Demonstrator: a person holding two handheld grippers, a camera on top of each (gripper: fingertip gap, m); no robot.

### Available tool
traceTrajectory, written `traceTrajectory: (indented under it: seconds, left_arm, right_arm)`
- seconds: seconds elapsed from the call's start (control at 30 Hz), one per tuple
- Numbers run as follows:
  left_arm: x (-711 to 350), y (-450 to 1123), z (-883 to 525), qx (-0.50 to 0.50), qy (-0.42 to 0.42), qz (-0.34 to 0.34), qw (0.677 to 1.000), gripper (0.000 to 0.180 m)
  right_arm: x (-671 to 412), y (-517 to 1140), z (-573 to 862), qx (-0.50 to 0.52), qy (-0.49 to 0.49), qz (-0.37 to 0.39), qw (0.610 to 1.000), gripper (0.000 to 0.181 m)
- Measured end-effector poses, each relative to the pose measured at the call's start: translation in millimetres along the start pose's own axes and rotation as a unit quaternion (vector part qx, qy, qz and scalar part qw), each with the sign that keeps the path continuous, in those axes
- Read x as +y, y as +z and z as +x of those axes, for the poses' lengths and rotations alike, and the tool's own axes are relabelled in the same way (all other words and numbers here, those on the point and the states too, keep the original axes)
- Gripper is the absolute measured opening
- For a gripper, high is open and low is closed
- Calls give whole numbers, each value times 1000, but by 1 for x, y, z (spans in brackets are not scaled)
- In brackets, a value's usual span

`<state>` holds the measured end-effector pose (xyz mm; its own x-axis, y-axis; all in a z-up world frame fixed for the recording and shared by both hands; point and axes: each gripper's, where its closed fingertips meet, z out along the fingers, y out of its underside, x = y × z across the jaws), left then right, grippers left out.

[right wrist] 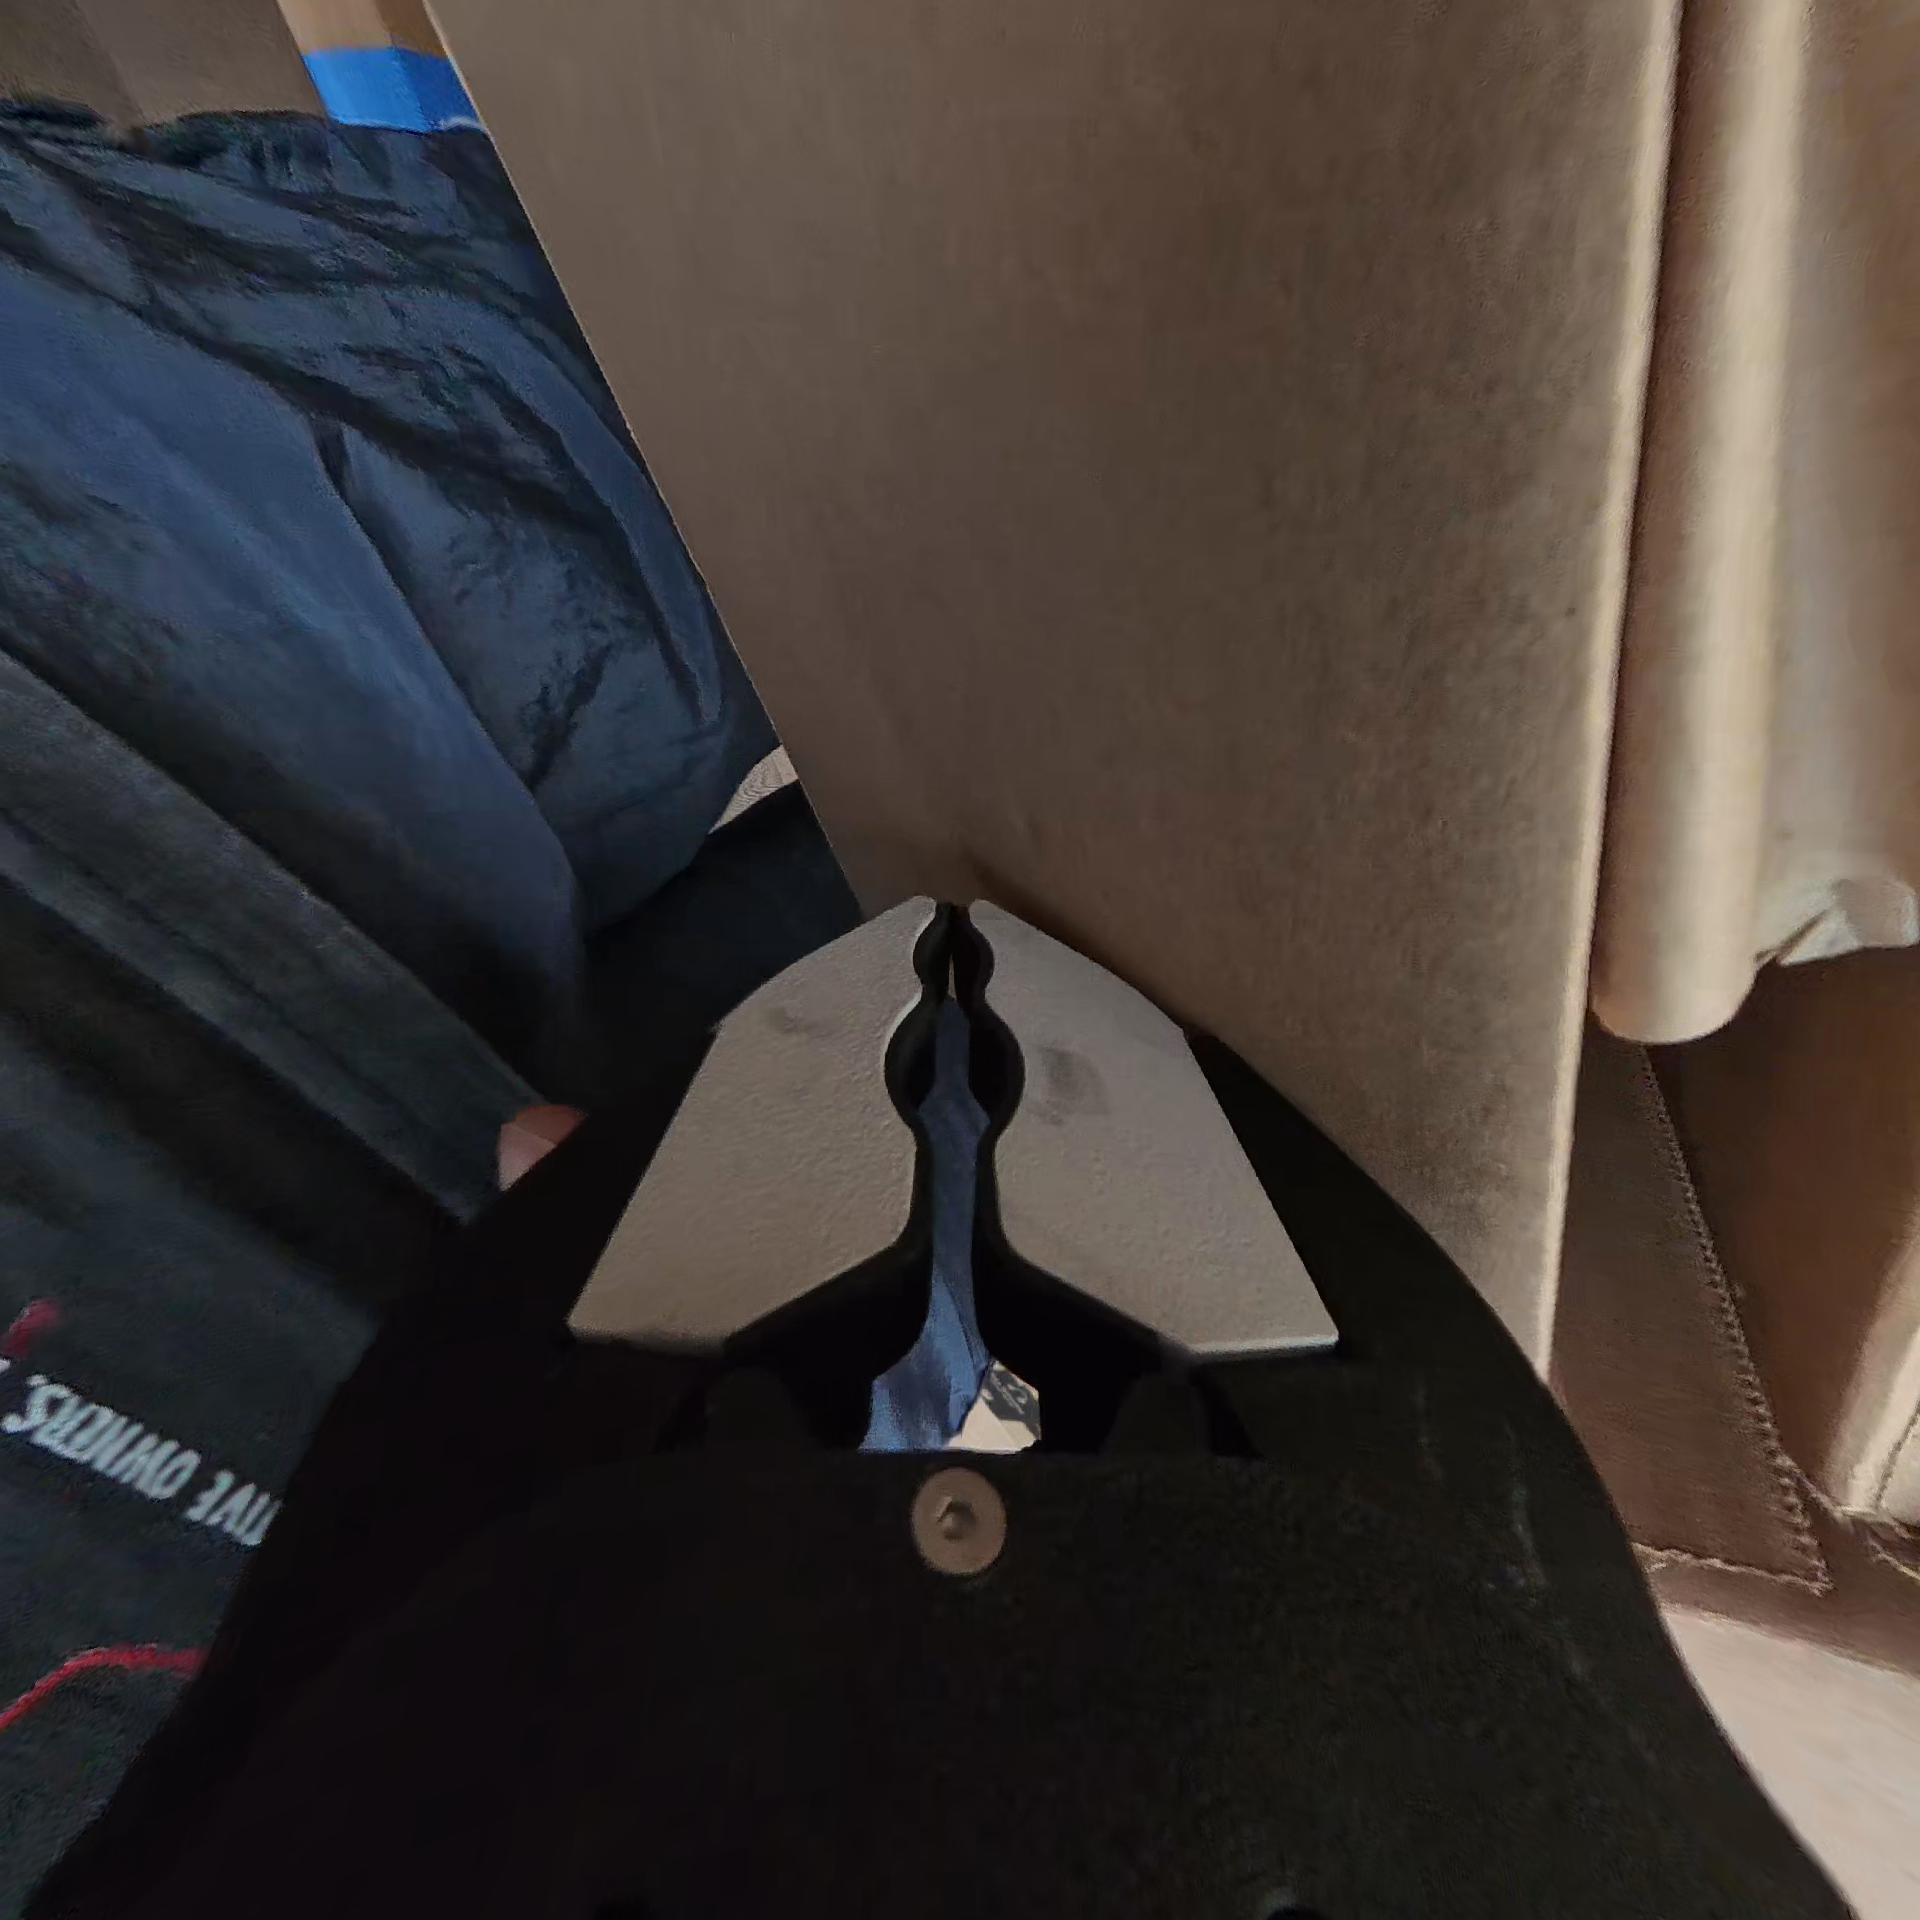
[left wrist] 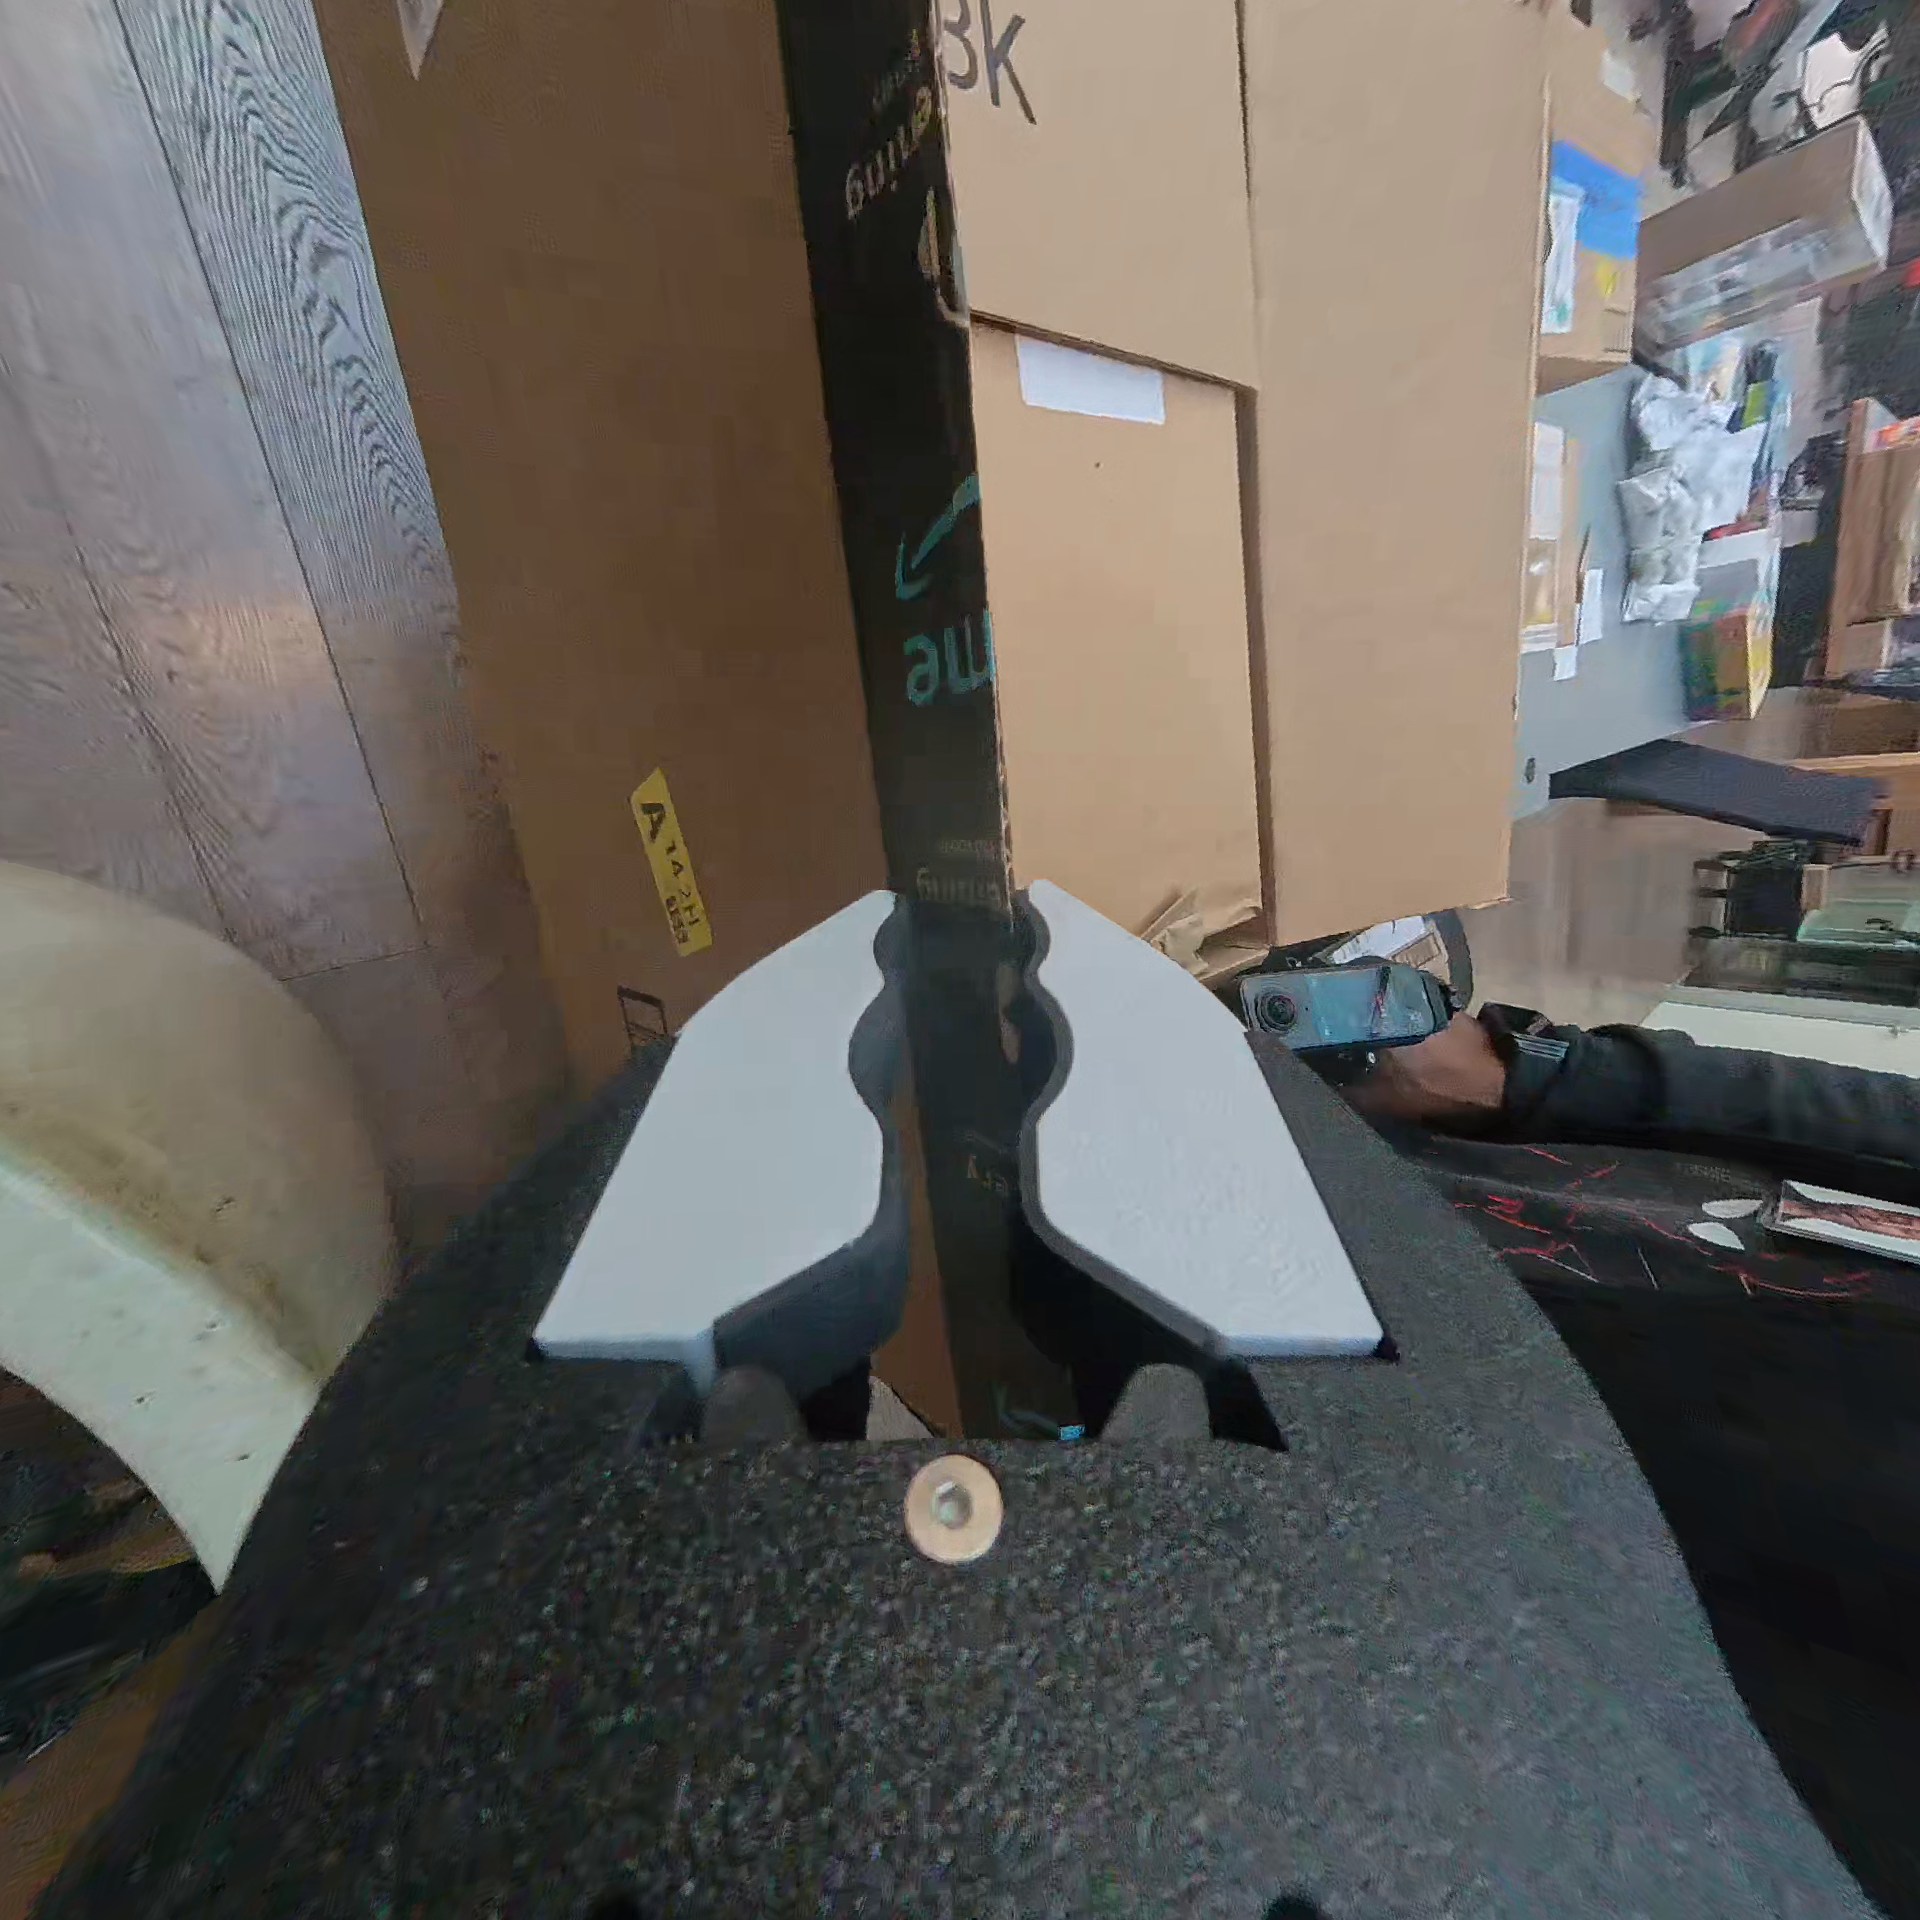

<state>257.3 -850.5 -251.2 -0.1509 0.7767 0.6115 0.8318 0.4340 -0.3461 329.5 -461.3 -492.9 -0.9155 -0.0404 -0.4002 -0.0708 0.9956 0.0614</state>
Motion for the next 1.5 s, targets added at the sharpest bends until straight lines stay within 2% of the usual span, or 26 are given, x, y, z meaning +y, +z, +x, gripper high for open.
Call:
traceTrajectory:
  seconds: [0.17,0.37,0.5,0.67,0.8,0.97,1.07,1.2,1.23,1.27,1.3,1.37,1.4,1.5]
  left_arm:
    - [-5,-25,-34,-66,45,6,997,10]
    - [-6,-47,-91,-67,19,24,997,4]
    - [-3,-51,-136,12,-67,69,995,3]
    - [1,-48,-161,57,-97,109,988,4]
    - [8,-43,-177,49,-105,107,988,5]
    - [37,-21,-192,47,-136,65,987,8]
    - [54,-12,-179,64,-140,58,986,8]
    - [57,-16,-136,107,-130,114,979,4]
    - [54,-18,-124,110,-122,136,977,4]
    - [51,-20,-113,101,-108,151,977,4]
    - [49,-20,-104,83,-89,154,981,5]
    - [54,-15,-87,31,-43,114,992,7]
    - [60,-10,-80,-1,-16,76,997,10]
    - [63,-7,-72,-124,75,7,989,22]
  right_arm:
    - [0,2,2,25,23,-24,999,0]
    - [0,3,1,30,58,-40,997,0]
    - [0,4,1,35,80,-54,995,0]
    - [1,4,0,27,91,-63,993,0]
    - [6,2,3,28,99,-72,992,0]
    - [31,-4,22,39,116,-96,988,0]
    - [53,-6,33,32,134,-112,984,11]
    - [82,-11,22,-27,143,-139,980,39]
    - [88,-16,17,-37,140,-142,979,63]
    - [94,-24,11,-47,133,-147,979,72]
    - [97,-35,2,-67,122,-143,980,67]
    - [96,-63,-14,-110,108,-119,981,63]
    - [93,-79,-16,-119,97,-105,983,68]
    - [53,-131,13,-98,72,18,992,71]
